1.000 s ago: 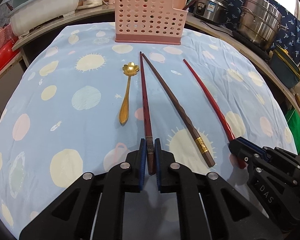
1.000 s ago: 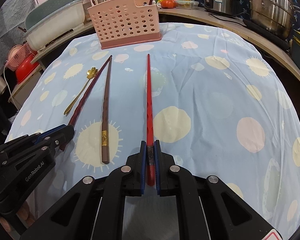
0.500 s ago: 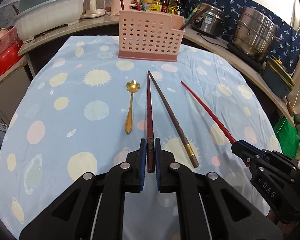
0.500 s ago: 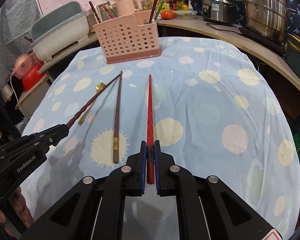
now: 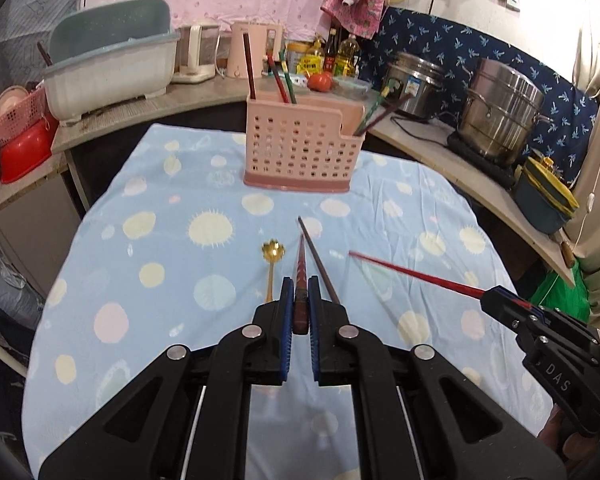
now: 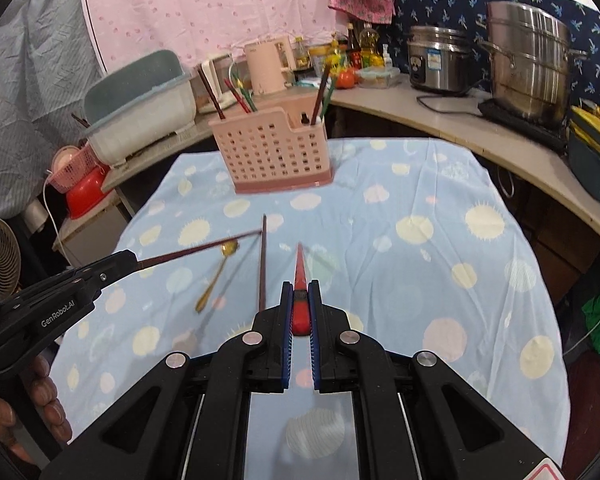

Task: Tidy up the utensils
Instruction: 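Lift both chopsticks and carry them over the pink caddy with both tools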

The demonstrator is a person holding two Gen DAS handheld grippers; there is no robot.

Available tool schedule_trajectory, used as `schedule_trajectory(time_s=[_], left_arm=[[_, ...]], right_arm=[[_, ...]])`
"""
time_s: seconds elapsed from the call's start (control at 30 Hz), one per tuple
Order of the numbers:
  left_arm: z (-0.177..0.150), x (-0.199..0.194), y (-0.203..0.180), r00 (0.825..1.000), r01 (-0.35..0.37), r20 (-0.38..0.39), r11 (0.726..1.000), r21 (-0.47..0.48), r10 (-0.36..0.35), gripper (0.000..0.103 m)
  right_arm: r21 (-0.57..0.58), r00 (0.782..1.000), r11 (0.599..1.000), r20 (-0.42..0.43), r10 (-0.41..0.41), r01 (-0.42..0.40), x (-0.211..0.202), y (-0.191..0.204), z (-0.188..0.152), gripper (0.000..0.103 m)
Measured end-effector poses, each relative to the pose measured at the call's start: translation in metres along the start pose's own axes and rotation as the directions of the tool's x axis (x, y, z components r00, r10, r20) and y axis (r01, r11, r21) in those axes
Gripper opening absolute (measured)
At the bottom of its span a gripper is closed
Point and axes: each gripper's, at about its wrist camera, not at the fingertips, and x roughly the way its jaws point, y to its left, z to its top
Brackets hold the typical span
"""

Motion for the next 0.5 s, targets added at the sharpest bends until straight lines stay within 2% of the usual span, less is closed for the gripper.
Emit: schedule_trajectory(time_s=[0.5], left_arm=[[0.087,-0.02,-0.006,0.987,-0.017,0.159,0.999,0.04,0.01,0.007]], right_arm=[[-0.043,0.99,0.999,0.138,0.022,-0.016,-0.02,0.008,0.075,0.007]])
